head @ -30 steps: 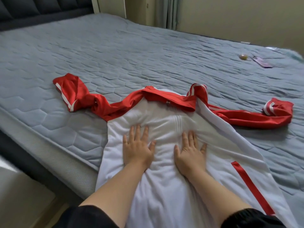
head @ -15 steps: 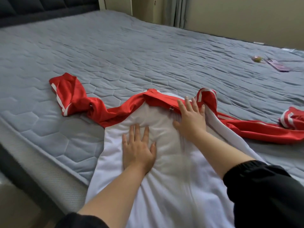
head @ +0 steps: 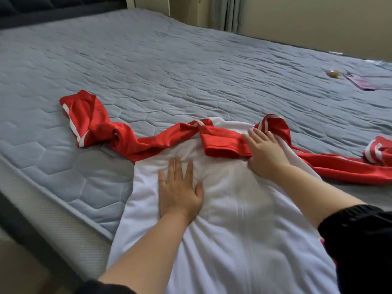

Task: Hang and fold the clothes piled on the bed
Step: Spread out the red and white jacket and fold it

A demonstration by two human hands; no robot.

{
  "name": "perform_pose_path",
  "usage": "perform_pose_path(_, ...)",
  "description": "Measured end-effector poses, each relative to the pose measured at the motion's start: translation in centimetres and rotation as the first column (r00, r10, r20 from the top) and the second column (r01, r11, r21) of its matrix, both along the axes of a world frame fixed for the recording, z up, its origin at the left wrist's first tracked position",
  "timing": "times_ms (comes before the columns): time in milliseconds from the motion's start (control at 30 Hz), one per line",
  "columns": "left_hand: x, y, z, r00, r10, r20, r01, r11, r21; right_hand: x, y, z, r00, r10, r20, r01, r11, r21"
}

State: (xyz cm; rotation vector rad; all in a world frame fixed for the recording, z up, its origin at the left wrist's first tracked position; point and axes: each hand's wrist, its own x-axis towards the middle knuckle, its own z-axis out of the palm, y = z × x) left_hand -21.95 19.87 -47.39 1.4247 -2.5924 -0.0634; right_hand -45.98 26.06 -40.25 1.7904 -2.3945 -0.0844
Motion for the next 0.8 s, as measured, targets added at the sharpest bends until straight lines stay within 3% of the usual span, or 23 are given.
perform_pose_path(167, 0.0, 0.0, 0.1, 1.0, -0.006, -0.03, 0.006, 1.0, -0.003, 5.1, -3.8, 0.4, 0.965, 0.147, 0.218, -0.154, 0.988, 0.017)
perform_pose_path(267, 0.0, 0.0, 0.0, 0.999, -0.01, -0.054, 0.011, 1.0, 0.006, 6.6, -5.0, 0.1, 0.955, 0.178, 0.236, -0.177, 0.984, -0.026)
perform_pose_path(367, 0.1, -0.1, -0.2, 0.999, -0.018, -0.034, 0.019, 0.999, 0.031, 6.9, -4.0, -0.5, 0.916, 0.318, 0.245, -0.261, 0.936, -0.237)
perform_pose_path(433, 0.1, 0.0, 0.2, 0.998, 0.005, -0.06, -0.004, 1.0, 0.021, 6.6, -3.0, -1.4, 0.911, 0.339, 0.237, -0.291, 0.933, -0.213)
perform_pose_path(533, 0.1, 0.3, 0.8, 0.992, 0.021, -0.121, -0.02, 1.0, 0.008, 6.2, -1.6, -3.2, 0.953, 0.243, 0.181, -0.205, 0.957, -0.203)
perform_pose_path(600, 0.1, 0.4, 1.0, 0.993, 0.014, -0.116, -0.013, 1.0, 0.008, 6.2, -0.9, -3.9, 0.971, 0.063, 0.231, -0.013, 0.977, -0.211)
perform_pose_path(667, 0.1, 0.5, 1.3, 0.994, 0.012, -0.106, -0.01, 1.0, 0.019, 6.3, -0.2, -5.1, 0.951, -0.107, 0.291, 0.126, 0.991, -0.05)
perform_pose_path(800, 0.0, 0.9, 2.0, 0.988, -0.047, -0.145, 0.043, 0.999, -0.031, 6.7, -0.2, -6.2, 0.952, -0.119, 0.282, 0.098, 0.991, 0.087)
